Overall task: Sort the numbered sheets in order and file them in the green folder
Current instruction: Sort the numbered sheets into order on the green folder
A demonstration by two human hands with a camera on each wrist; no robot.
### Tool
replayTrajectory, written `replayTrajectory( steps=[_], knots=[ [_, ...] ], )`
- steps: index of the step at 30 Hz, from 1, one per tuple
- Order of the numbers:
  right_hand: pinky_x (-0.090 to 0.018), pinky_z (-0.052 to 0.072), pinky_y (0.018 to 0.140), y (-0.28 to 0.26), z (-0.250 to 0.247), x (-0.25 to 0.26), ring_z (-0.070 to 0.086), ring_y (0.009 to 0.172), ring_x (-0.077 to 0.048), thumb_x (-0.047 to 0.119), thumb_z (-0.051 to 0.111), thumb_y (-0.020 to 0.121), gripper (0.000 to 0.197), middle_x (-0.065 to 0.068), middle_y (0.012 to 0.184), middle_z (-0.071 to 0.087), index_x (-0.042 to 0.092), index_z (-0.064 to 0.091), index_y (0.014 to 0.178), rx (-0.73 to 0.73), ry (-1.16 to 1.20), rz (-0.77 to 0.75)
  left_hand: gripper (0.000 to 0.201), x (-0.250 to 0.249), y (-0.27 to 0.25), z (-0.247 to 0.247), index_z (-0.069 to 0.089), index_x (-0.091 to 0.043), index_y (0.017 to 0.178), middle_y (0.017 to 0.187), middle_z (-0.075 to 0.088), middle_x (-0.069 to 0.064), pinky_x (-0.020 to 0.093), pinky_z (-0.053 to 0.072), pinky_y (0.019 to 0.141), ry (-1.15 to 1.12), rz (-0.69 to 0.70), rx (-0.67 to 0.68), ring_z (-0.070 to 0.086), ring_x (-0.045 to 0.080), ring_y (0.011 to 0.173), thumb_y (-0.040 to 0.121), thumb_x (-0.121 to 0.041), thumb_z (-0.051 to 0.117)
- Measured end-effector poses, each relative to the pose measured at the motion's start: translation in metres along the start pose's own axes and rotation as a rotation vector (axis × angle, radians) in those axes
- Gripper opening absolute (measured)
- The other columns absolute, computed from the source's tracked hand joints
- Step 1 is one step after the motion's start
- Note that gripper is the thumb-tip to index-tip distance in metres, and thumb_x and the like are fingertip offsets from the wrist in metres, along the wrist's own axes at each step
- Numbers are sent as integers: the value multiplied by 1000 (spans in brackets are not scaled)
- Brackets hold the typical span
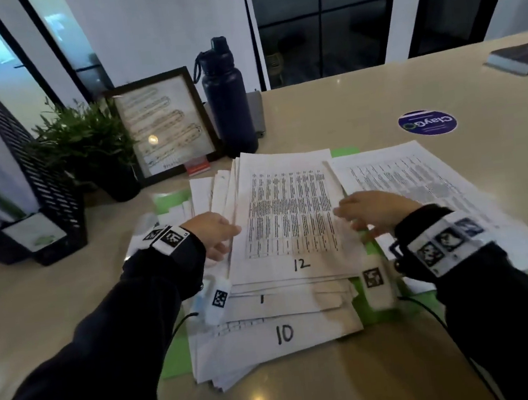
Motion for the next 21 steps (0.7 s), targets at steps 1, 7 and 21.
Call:
replayTrajectory(
  steps=[1,7,21],
  knots=[
    [-39,54,75,5,6,-4,53,80,-21,30,57,91,42,-10,102,56,10,48,126,-26,14,22,35,1,-1,1,58,-5,106,89,64,11,35,56,75,-25,0,21,62,23,72,88,-35,61],
    [-27,43,47,18,16,-11,45,53,-18,22,57,91,19,-7,71,47,4,53,94,5,172,80,16,7,-9,11,57,-6,84,68,59,7,21,44,46,-141,-5,151,52,15,49,90,-21,60],
    [-25,38,50,20,21,-9,47,53,-19,23,58,92,6,-6,71,54,17,56,92,2,-62,-37,47,46,-19,-32,45,-4,130,120,52,14,38,53,79,332,-32,-40,58,30,100,91,-27,57]
  ],
)
Point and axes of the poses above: each hand's wrist, its own y-axis towards the middle knuckle, its own z-axis out of the palm, x = y × z, the point moved 4 cm from there along y, towards the middle knuckle
